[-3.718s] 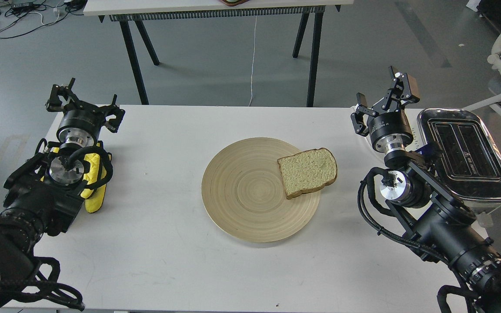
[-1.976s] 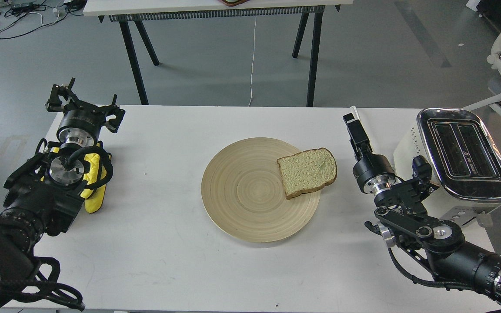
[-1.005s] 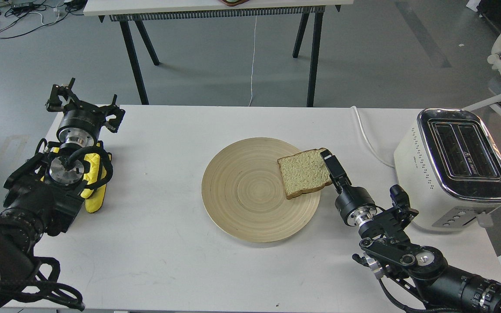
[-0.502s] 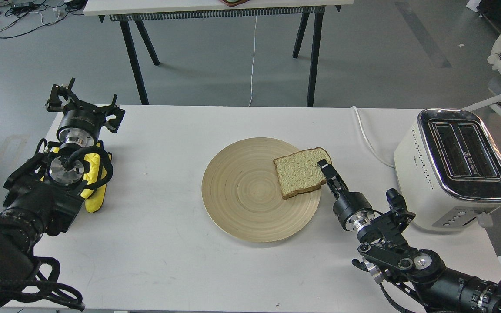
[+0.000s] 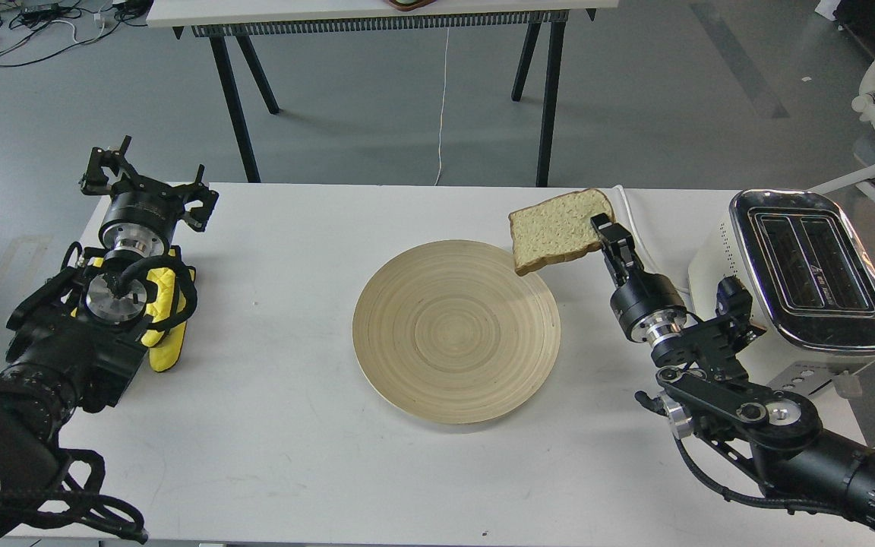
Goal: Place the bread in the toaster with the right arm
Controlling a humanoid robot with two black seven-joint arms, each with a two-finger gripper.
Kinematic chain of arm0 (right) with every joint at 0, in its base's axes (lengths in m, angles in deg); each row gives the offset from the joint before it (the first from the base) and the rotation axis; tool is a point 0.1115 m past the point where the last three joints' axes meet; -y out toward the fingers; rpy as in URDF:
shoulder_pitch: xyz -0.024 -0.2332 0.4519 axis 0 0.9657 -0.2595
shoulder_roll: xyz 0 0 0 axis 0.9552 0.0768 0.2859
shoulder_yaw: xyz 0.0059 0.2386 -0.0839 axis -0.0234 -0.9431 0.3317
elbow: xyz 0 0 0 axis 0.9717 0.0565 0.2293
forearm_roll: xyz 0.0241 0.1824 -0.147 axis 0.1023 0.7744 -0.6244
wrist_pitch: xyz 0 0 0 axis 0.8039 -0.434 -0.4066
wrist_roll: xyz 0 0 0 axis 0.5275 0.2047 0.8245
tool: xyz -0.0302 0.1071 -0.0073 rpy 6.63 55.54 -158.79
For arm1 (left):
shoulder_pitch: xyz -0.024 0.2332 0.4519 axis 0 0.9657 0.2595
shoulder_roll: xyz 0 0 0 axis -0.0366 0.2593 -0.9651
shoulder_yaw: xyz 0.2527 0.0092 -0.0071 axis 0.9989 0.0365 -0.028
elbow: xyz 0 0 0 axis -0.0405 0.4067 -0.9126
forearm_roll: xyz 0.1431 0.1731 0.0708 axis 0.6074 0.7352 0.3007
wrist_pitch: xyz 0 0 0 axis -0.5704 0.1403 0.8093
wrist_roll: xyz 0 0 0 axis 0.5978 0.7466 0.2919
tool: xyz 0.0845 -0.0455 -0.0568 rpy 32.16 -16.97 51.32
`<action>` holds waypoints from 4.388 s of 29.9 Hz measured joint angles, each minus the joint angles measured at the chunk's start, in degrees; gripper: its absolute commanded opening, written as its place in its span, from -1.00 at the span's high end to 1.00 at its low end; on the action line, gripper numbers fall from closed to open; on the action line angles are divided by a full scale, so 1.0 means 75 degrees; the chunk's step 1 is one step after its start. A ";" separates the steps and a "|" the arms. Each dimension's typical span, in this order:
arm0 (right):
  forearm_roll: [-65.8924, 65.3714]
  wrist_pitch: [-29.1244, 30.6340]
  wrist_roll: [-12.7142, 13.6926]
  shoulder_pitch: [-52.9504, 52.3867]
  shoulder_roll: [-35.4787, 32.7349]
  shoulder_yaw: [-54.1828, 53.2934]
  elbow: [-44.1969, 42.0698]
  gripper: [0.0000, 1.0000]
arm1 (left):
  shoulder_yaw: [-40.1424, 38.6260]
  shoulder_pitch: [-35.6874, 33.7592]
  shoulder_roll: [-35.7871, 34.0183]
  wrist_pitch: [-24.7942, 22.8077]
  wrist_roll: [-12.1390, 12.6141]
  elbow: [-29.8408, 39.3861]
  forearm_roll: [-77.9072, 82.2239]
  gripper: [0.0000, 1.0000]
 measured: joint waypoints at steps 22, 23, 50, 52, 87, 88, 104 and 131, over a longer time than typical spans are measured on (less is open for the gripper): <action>-0.0119 -0.0001 0.0000 0.1057 -0.6025 -0.0362 0.1989 0.97 | 0.0000 0.0000 0.0000 0.0000 0.0000 0.0000 0.0000 -1.00; -0.0119 -0.0001 0.0000 0.1069 -0.6026 -0.0217 0.1991 0.97 | 0.0000 0.0000 0.0000 0.0000 0.0000 0.0000 0.0000 -1.00; -0.0109 0.0000 0.0001 0.1204 -0.6433 0.0637 0.2986 0.96 | 0.0000 0.0000 0.0000 0.0000 0.0000 0.0000 0.0000 -1.00; -0.0101 0.0000 0.0000 0.1206 -0.6444 0.0638 0.2975 0.96 | 0.0000 0.0000 0.0000 0.0000 0.0000 0.0000 0.0000 -1.00; -0.0084 -0.0002 0.0001 0.1174 -0.6004 0.0417 0.3059 -0.92 | 0.0000 0.0000 0.0000 0.0000 0.0000 0.0000 0.0000 -1.00; -0.0066 -0.0002 0.0001 0.1149 -0.5990 0.0348 0.3123 -0.92 | 0.0000 0.0000 0.0000 0.0000 0.0000 0.0000 0.0000 -1.00; 0.1273 0.1231 0.0001 0.0183 -0.2428 -0.2114 0.2552 -0.96 | 0.0000 0.0000 0.0000 0.0000 0.0000 0.0000 0.0000 -1.00; 0.3419 0.4601 0.0001 0.0781 0.1235 -0.3939 -0.0870 -0.97 | 0.0000 0.0000 0.0000 0.0000 0.0000 0.0000 0.0000 -1.00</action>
